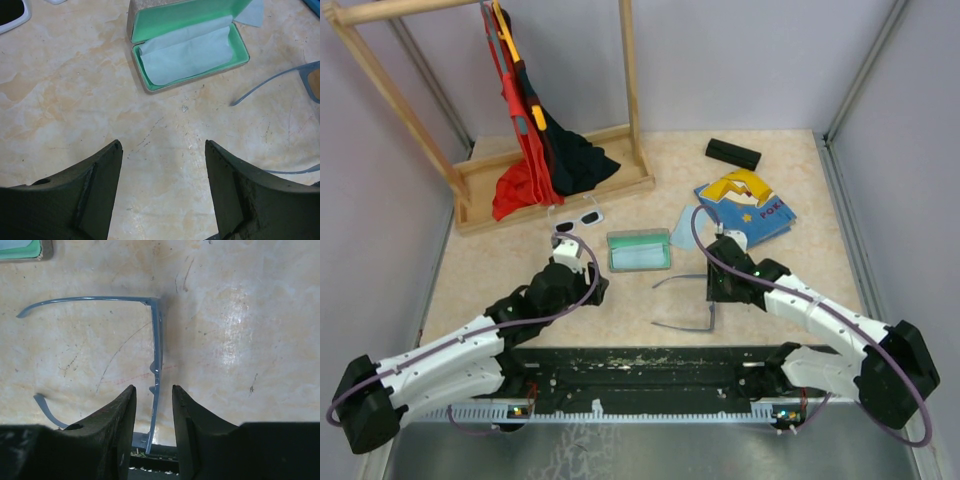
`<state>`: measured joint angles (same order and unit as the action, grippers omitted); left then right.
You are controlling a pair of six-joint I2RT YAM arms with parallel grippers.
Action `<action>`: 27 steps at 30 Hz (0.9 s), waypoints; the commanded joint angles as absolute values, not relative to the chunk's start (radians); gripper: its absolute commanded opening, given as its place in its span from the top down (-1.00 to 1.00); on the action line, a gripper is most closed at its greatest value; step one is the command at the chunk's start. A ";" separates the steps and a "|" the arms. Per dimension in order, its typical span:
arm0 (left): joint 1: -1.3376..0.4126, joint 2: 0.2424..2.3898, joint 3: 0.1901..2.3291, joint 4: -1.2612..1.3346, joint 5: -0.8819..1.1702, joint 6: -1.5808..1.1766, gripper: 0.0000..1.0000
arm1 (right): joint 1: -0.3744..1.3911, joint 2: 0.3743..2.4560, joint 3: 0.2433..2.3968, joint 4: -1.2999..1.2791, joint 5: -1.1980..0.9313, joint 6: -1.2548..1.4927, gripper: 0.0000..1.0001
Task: Organize the sunglasses
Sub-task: Pick up the sunglasses from the center of the board.
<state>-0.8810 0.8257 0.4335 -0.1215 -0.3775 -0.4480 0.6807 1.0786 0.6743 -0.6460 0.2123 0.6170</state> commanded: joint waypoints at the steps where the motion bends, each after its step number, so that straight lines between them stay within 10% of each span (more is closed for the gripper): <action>1: -0.879 0.825 0.407 -0.051 -0.378 -0.436 -0.46 | 0.689 1.096 0.672 -0.656 0.250 0.645 0.31; 27: -0.879 0.859 0.373 0.014 -0.351 -0.406 -0.46 | 0.699 1.208 0.659 -0.602 0.228 0.627 0.63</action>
<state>-0.8810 0.8558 0.3817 -0.0204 -0.3630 -0.4179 0.6865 1.2030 0.6674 -0.6346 0.2161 0.6292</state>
